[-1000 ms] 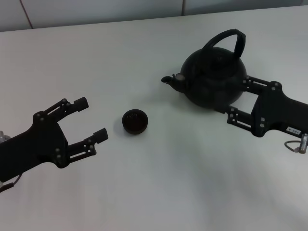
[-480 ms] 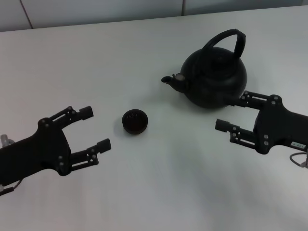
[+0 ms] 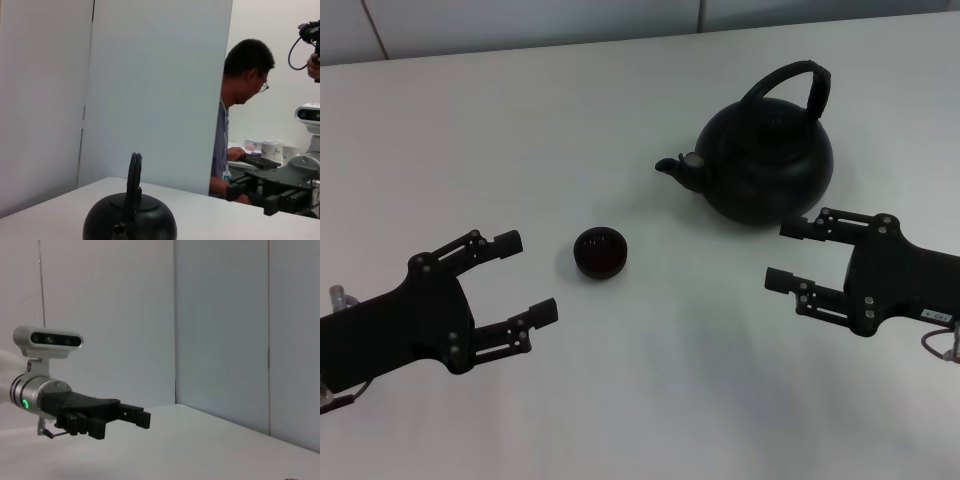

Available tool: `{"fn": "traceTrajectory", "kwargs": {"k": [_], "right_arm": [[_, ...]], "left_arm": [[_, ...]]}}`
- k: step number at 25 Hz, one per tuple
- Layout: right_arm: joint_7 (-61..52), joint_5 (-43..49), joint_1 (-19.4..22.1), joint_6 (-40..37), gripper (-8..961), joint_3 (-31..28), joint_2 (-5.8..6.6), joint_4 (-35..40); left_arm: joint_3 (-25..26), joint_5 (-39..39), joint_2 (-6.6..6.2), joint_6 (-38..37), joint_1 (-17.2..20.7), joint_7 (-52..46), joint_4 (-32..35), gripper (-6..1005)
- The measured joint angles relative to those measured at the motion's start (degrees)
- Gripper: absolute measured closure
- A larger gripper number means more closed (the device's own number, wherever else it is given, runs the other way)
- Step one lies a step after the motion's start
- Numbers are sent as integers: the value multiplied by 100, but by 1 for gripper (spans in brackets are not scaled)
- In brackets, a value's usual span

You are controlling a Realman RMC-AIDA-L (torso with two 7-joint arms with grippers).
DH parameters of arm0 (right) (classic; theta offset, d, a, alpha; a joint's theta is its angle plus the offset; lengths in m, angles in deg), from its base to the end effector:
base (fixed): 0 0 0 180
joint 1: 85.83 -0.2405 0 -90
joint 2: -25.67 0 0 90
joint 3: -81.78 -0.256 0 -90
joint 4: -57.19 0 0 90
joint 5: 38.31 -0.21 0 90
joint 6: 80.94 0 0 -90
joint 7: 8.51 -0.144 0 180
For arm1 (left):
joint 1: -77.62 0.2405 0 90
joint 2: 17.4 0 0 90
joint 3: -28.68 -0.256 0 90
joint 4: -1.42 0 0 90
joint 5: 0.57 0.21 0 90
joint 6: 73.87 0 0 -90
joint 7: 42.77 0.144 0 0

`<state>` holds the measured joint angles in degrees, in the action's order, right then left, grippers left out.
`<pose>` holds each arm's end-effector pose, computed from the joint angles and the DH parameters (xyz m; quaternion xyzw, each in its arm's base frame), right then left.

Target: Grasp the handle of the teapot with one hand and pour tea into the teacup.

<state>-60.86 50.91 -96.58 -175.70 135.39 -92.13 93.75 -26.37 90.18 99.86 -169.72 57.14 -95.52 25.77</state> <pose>0.3055 0.2426 0.0080 -0.9152 0.0993 0.3229 0.2197 -0.2797 0.2610 -0.0228 -0.9180 -0.1158 -0.3546 0.1348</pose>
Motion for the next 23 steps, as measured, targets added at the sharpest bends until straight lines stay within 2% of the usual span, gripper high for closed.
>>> {"fn": "traceTrajectory", "kwargs": {"k": [23], "right_arm": [[38,43,26,32,366,0,-23,-45]], "left_arm": [[4,4,17,-14,15,16,9,142]]}}
